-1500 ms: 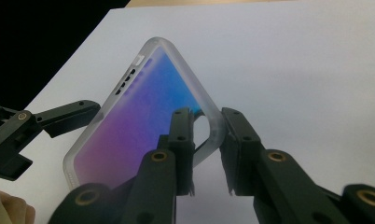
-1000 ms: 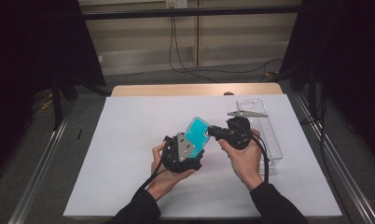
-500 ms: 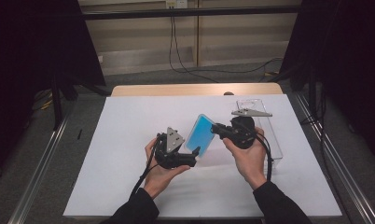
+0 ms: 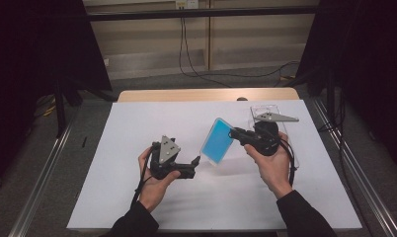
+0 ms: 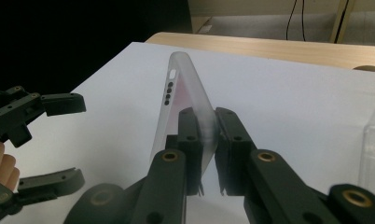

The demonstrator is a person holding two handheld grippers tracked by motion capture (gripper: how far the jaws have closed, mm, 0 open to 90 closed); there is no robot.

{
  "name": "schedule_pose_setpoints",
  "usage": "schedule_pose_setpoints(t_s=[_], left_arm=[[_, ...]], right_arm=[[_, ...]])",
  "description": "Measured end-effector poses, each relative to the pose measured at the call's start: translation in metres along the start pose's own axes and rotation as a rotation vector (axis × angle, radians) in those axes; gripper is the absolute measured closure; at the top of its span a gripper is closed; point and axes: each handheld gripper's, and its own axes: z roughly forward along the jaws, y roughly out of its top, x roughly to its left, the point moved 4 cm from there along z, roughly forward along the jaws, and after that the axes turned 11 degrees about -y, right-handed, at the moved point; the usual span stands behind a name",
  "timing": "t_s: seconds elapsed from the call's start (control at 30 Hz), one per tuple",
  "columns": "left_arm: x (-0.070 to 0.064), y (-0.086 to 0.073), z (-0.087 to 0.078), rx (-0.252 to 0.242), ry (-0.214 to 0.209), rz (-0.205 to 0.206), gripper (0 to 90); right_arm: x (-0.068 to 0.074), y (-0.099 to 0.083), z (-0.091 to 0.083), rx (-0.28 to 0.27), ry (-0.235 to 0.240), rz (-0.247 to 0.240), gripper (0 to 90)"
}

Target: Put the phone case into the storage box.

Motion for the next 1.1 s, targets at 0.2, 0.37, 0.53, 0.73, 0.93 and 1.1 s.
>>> schedule_pose_setpoints(t_s=[0.2,0.37,0.53,0.73,0.93,1.1], left_arm=[[0.016,-0.007,-0.016,-0.022,0.049,-0.024,2.9],[0.025,-0.011,-0.027,-0.080,0.068,-0.039,3.1],[0.033,-0.017,-0.038,-0.104,0.071,-0.049,3.5],[0.037,-0.025,-0.048,-0.125,0.078,-0.060,3.8],[0.045,-0.033,-0.062,-0.183,0.111,-0.094,5.5],[0.053,-0.044,-0.074,-0.206,0.145,-0.107,7.2]], right_arm=[[-0.008,0.002,-0.006,-0.022,0.014,-0.021,81.2],[-0.014,0.004,-0.009,-0.034,0.010,-0.033,81.2],[-0.019,0.007,-0.013,-0.046,0.008,-0.040,81.2],[-0.025,0.011,-0.017,-0.054,0.001,-0.046,81.2],[-0.031,0.016,-0.022,-0.062,-0.003,-0.060,81.2],[-0.037,0.020,-0.025,-0.073,-0.010,-0.055,81.2]])
